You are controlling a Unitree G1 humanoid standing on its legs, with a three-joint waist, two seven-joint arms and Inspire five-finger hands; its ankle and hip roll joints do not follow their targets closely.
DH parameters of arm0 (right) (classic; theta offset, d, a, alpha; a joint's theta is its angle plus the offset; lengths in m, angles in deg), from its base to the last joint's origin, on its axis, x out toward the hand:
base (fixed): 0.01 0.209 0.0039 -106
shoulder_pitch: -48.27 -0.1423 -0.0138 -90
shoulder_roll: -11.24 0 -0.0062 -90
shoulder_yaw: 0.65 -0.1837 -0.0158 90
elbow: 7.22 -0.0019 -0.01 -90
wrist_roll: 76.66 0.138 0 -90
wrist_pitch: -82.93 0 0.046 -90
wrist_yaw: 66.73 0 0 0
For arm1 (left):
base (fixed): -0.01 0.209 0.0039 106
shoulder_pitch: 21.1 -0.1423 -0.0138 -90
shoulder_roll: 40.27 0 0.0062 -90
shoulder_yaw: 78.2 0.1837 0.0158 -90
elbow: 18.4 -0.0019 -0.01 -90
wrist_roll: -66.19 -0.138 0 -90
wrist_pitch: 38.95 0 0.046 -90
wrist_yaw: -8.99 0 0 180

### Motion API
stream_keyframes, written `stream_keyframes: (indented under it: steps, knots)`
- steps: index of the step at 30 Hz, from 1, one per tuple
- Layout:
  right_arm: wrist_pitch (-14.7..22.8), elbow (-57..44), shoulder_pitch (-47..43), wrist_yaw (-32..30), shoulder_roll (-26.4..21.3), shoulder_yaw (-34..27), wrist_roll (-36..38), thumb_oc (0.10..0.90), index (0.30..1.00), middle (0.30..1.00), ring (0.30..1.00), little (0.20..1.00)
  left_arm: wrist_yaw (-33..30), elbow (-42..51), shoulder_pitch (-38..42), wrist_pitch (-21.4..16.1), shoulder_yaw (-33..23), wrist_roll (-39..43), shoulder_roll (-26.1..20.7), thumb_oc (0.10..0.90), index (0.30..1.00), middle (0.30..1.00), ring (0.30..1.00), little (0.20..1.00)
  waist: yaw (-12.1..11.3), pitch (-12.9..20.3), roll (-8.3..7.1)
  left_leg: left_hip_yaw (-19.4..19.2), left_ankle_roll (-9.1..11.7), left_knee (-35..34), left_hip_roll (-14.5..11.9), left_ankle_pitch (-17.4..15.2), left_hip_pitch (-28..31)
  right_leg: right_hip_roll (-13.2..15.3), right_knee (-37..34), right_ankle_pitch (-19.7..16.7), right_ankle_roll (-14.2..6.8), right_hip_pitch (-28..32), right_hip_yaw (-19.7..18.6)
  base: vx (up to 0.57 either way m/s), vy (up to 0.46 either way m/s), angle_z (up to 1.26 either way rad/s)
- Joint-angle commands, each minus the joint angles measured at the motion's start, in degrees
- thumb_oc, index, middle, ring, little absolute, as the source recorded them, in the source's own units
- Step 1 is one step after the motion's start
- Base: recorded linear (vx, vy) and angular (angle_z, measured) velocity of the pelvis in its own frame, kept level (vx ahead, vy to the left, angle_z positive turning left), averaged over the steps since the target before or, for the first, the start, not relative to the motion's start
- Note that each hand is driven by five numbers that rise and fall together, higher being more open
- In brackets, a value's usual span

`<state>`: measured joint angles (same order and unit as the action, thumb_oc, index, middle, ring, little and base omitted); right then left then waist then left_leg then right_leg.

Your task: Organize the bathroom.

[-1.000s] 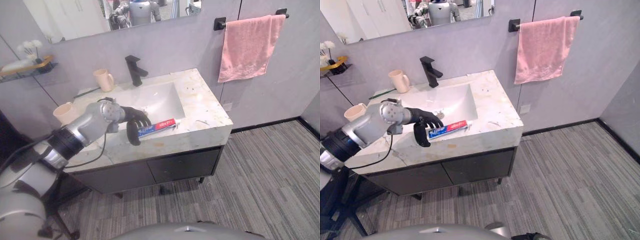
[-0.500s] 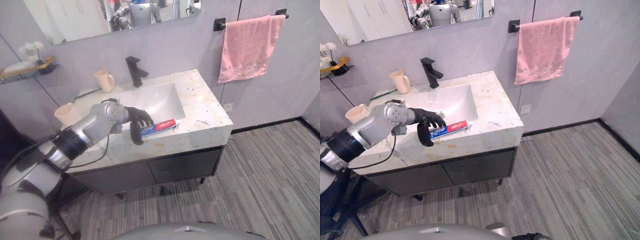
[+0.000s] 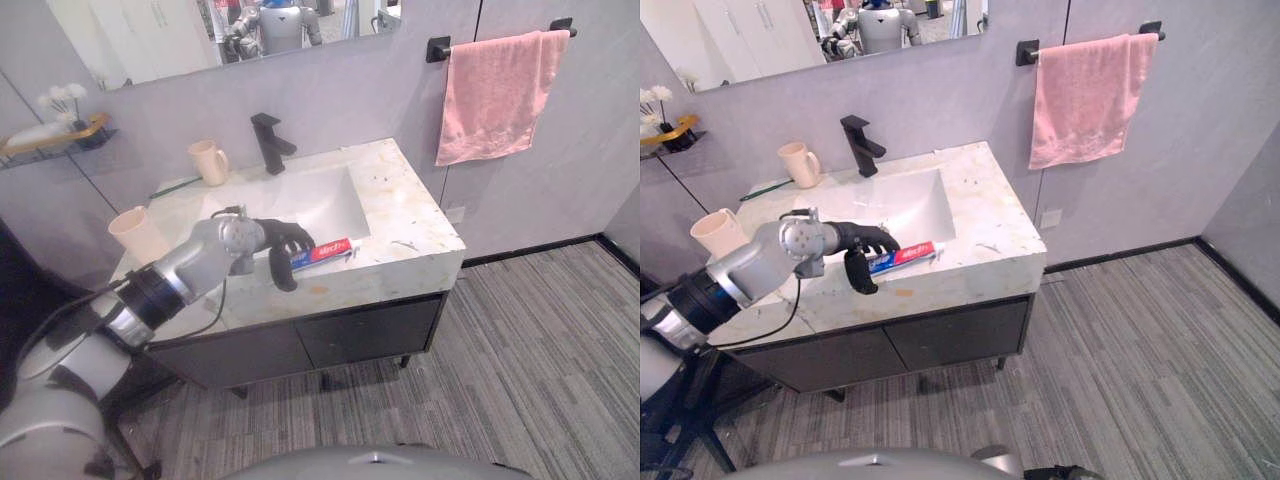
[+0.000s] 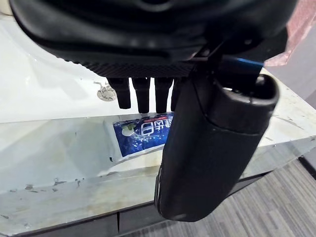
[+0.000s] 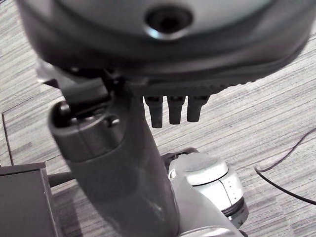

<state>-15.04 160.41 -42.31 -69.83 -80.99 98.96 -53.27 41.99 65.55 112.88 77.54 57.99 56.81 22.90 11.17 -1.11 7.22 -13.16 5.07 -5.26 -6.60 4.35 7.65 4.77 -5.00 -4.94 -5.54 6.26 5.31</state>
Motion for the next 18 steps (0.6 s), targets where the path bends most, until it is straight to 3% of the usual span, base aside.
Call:
stream_keyframes:
  steps: [1, 6, 7, 8, 9, 11, 18]
  knots:
    - [1.4, 0.0, -1.3, -0.3, -2.0, 0.1, 1.9, 0.8, 0.9, 0.9, 0.9, 0.9, -2.8, -1.7, 5.1, 0.3, -6.7, -5.2, -2.8, 0.8, 0.9, 0.9, 0.9, 0.9, -0.6, -1.3, -1.78, 0.7, -3.4, 1.7, 2.2, -5.4, 2.3, -1.2, 4.4, 6.4, -0.1, -0.1, 1.0, 0.0, 0.0, 0.0]
    - [1.7, -0.1, -1.3, -0.3, -1.8, 0.0, 2.9, 0.8, 0.9, 0.9, 0.9, 0.9, -2.0, -1.5, 3.8, 0.1, -6.3, -7.4, -2.2, 0.8, 0.9, 0.9, 0.9, 0.9, -0.6, -1.5, -1.94, 0.7, -3.5, 1.8, 2.2, -5.5, 2.3, -1.2, 4.5, 6.5, -0.1, -0.2, 1.0, 0.0, 0.0, 0.0]
    - [1.8, -0.1, -1.4, -0.4, -1.7, 0.0, 2.8, 0.8, 0.9, 0.9, 0.9, 0.9, -2.9, -1.5, 3.5, -0.3, -6.1, -8.8, -2.1, 0.775, 0.862, 0.862, 0.862, 0.862, -0.5, -1.5, -1.97, 0.7, -3.6, 1.8, 2.3, -5.5, 2.2, -1.2, 4.5, 6.5, -0.1, -0.3, 0.9, 0.0, 0.0, 0.0]
    - [1.9, -0.1, -1.3, -0.3, -1.7, 0.0, 2.8, 0.8, 0.9, 0.9, 0.9, 0.9, -3.5, -1.7, 3.4, -0.5, -6.0, -9.2, -1.9, 0.631, 0.646, 0.646, 0.646, 0.646, -0.5, -1.5, -2.01, 0.7, -3.6, 1.8, 2.3, -5.5, 2.3, -1.2, 4.5, 6.5, -0.1, -0.3, 0.8, 0.0, 0.0, 0.0]
    - [1.9, -0.3, -1.2, -0.3, -1.7, -0.1, 2.9, 0.8, 0.9, 0.9, 0.9, 0.9, -3.9, -2.1, 3.3, -0.6, -6.0, -9.5, -1.8, 0.577, 0.566, 0.566, 0.566, 0.566, -0.4, -1.5, -2.06, 0.7, -3.6, 1.8, 2.3, -5.6, 2.3, -1.2, 4.5, 6.5, -0.2, -0.3, 0.8, 0.0, 0.0, 0.0]
    - [1.9, -0.3, -1.2, -0.3, -1.6, -0.2, 3.0, 0.8, 0.9, 0.9, 0.9, 0.9, -4.7, -2.5, 3.0, -0.8, -5.4, -11.0, -1.4, 0.4, 0.3, 0.3, 0.3, 0.3, -0.3, -1.5, -2.1, 0.7, -3.6, 1.7, 2.3, -5.5, 2.3, -1.2, 4.4, 6.4, -0.2, -0.3, 0.7, 0.0, 0.0, 0.0]
    - [2.4, -0.1, -0.8, -0.2, -1.5, -1.2, 6.1, 0.8, 0.9, 0.9, 0.9, 0.9, -8.1, -2.3, 1.8, -2.0, -5.2, -13.5, -1.0, 0.4, 0.3, 0.3, 0.3, 0.3, -0.2, -1.6, -2.13, 0.5, -3.6, 1.7, 2.2, -5.5, 2.3, -1.3, 4.5, 6.4, -0.2, -0.5, 0.5, 0.0, 0.0, 0.0]
